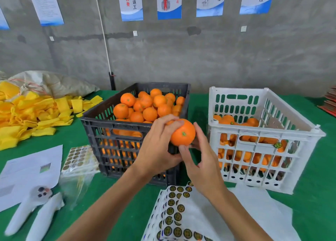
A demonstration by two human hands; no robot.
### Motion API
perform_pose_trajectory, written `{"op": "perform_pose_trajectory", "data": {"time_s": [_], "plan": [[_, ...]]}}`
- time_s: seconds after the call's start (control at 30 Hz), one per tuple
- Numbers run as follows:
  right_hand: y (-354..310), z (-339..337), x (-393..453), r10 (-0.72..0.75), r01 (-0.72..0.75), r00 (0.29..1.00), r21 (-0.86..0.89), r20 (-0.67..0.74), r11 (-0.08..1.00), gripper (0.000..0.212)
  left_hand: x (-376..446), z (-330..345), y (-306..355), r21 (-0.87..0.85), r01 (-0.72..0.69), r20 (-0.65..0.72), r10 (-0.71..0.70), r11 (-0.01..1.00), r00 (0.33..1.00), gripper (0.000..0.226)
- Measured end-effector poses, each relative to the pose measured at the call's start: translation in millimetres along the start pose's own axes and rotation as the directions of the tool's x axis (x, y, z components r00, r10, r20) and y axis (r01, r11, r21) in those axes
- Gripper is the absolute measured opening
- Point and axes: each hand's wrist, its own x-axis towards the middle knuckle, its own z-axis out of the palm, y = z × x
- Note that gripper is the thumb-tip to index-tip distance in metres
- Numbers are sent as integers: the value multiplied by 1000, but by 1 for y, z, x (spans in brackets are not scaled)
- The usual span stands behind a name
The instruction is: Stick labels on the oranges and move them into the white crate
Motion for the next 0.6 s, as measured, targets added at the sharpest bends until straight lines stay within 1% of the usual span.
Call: {"op": "perform_pose_trajectory", "data": {"time_s": [0.07,0.13,0.2,0.27,0.3,0.37,0.43,0.5,0.53,0.6], "plan": [[16,5,-22,59,-58,998,-21,25,998,69,-32,9,2,-61,80,43,-78,995,996,78],[33,9,-45,128,-120,987,-80,98,990,67,-67,18,2,-80,203,142,-191,976,971,82],[50,12,-68,216,-201,958,-96,187,975,61,-102,26,1,-33,313,296,-290,949,910,82],[66,9,-89,275,-251,927,-122,254,960,57,-136,33,-1,39,348,394,-334,937,856,77],[73,6,-97,305,-268,911,-163,278,950,57,-150,36,-2,54,377,413,-364,925,835,75],[84,-2,-105,354,-274,870,-260,343,926,59,-169,39,-1,59,476,407,-457,877,791,73],[90,-9,-108,358,-203,804,-348,474,915,64,-178,42,0,52,557,397,-528,829,751,73],[91,-14,-109,358,-123,725,-401,588,908,73,-179,43,1,50,579,398,-548,814,736,73],[92,-16,-109,364,-104,697,-415,618,904,78,-177,43,2,45,581,395,-549,813,737,73],[92,-17,-107,369,-103,680,-416,633,903,84,-174,42,1,19,597,380,-558,802,737,72]]}}
